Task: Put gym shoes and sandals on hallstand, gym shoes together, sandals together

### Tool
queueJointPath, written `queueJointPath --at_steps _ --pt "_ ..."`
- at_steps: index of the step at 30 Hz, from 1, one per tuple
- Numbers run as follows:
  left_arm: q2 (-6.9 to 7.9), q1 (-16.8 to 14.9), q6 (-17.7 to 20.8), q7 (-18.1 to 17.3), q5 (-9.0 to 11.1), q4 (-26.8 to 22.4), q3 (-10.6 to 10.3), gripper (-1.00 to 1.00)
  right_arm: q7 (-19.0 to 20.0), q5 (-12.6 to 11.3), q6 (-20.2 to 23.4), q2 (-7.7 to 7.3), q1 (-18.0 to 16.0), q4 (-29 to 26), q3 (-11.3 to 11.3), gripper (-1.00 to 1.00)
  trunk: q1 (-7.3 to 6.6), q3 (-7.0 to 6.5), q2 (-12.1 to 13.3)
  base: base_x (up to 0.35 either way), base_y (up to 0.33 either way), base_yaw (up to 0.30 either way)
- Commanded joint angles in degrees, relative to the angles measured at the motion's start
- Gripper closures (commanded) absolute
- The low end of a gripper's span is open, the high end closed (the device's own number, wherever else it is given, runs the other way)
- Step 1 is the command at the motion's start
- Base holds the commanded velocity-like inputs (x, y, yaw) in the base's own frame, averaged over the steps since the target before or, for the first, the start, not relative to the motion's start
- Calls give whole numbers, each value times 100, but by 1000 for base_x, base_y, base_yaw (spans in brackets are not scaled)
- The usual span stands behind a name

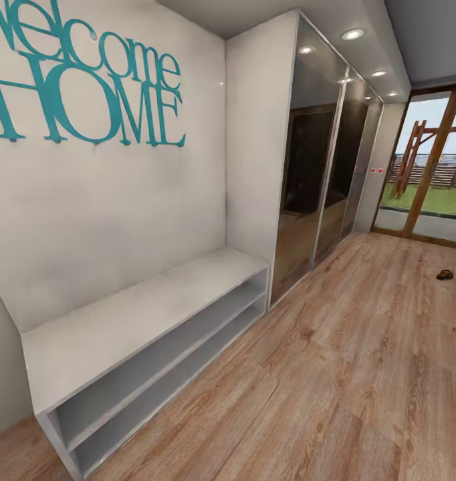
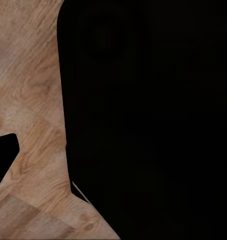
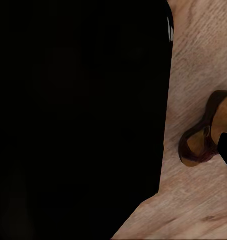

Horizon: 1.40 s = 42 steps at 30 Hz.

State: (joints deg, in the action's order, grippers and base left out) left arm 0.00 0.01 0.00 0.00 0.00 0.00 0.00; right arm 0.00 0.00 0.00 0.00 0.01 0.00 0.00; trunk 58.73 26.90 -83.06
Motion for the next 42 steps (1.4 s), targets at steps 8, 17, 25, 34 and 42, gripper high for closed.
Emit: queueJointPath --at_steps 8,17,25,34,42 --pt "-13 53 -81 5 0 -103 -23 -100 -52 -6 0 22 -9 -9 -21 -100 0 3 -2 0 0 0" --pt "-17 60 -196 5 15 -307 -42 -100 -53 -19 0 10 -9 -9 -39 -100 0 3 -2 0 0 0" --pt "-60 61 -345 5 18 -346 -47 -100 -48 -30 0 9 -9 -9 -48 -100 0 3 -2 0 0 0" --pt "-63 61 -429 8 10 -367 -44 -100 -37 -24 0 9 -9 -9 -38 -100 0 3 -2 0 0 0" --pt "-51 61 -523 9 1 -524 -44 -100 -30 -22 0 9 -9 -9 -42 -100 0 3 -2 0 0 0"
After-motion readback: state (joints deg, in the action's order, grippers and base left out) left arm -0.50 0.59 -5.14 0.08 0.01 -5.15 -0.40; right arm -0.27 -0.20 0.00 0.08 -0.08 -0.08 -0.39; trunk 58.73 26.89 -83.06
